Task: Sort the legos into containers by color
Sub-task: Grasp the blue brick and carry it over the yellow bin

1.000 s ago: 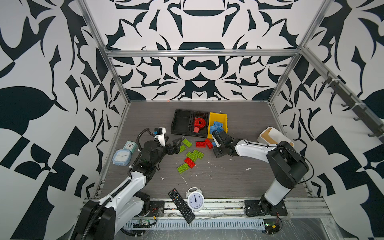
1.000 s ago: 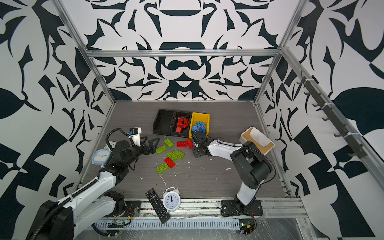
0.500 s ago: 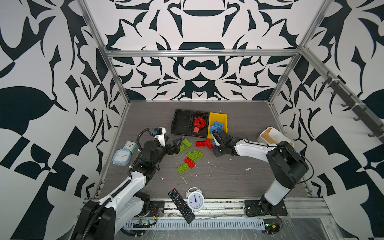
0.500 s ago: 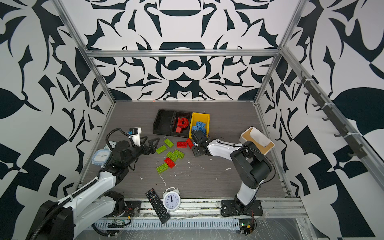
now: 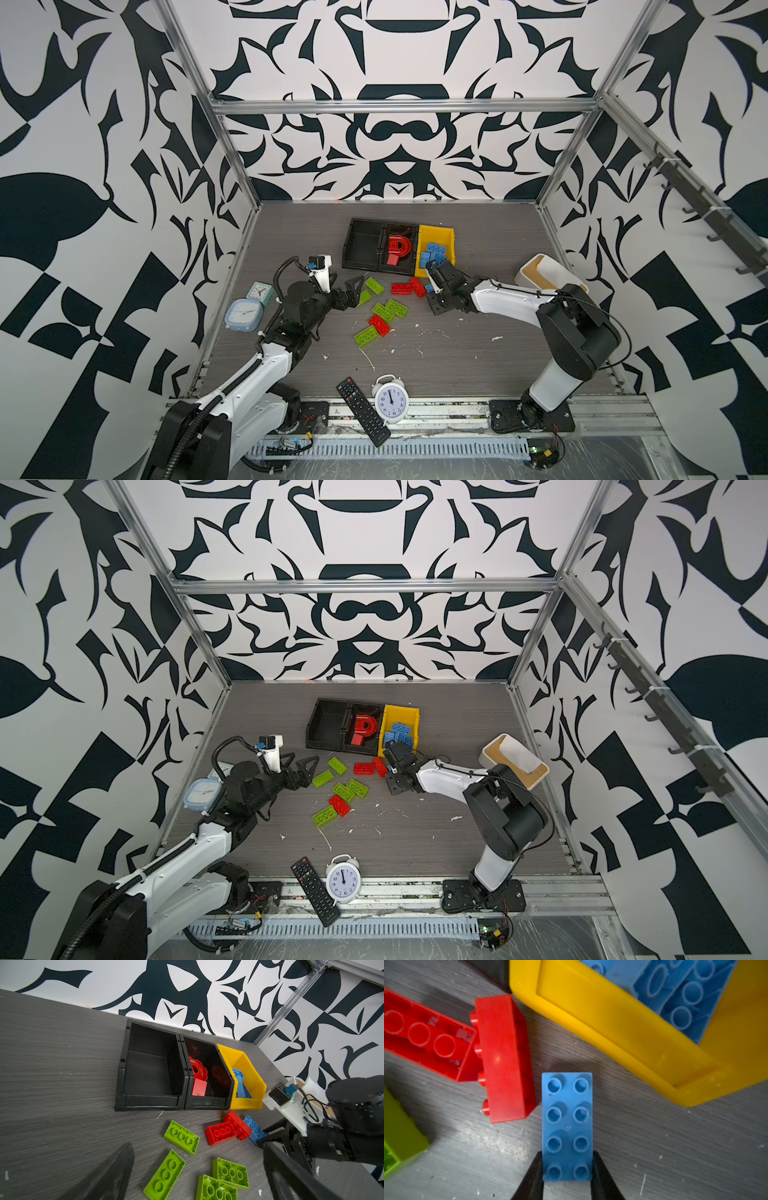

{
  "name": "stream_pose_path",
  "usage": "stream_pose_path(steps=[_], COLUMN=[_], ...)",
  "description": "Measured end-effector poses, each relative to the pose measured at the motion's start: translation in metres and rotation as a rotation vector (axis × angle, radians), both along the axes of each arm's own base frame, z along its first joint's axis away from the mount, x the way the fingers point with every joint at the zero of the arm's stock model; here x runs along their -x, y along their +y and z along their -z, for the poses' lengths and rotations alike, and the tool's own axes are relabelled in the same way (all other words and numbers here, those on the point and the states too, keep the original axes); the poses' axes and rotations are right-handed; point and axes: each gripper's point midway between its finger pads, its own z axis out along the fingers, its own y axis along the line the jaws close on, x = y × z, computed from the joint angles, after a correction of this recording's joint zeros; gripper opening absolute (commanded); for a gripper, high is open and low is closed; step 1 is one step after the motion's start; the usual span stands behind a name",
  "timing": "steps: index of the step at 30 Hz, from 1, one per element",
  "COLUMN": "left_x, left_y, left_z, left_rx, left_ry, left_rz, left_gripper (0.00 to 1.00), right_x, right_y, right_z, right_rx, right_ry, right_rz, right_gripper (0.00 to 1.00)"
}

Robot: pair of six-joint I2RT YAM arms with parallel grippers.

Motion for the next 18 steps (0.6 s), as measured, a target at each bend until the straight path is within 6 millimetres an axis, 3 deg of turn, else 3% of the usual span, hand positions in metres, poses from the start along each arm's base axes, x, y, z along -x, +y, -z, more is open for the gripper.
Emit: stream_pose_path(steps=[10,18], left_x=[0.000,0.000], left_y=[0.000,0.000], left_z=[0.002,0.002], left_rx=[-0.002,-0.003], left_ry=[0.006,0.007], left_rz=[0.000,0.000], left_gripper=[1.00,1.00], right_x=[0.033,0.037], right_y=[-0.024,-0.026], right_z=[-0.017,-0.052], right_rx=[-0.044,-0.111], right_ry=[-0.009,-0.079], right_rz=[0.055,0.072], right_gripper=[0.21,0.18])
